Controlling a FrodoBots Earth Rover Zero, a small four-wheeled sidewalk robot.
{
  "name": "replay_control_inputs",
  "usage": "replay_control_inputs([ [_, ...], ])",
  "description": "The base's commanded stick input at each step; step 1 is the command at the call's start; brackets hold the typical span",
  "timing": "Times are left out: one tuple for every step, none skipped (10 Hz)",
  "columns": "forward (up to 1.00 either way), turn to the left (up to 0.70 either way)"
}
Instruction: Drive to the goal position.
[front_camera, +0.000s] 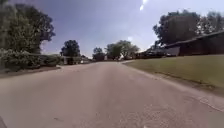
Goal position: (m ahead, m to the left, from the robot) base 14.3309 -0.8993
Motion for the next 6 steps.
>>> replay_control_inputs([
  [0.7, 0.0],
  [0.7, 0.0],
  [0.7, 0.0],
  [0.7, 0.0],
  [0.7, 0.0],
  [0.7, 0.0],
])
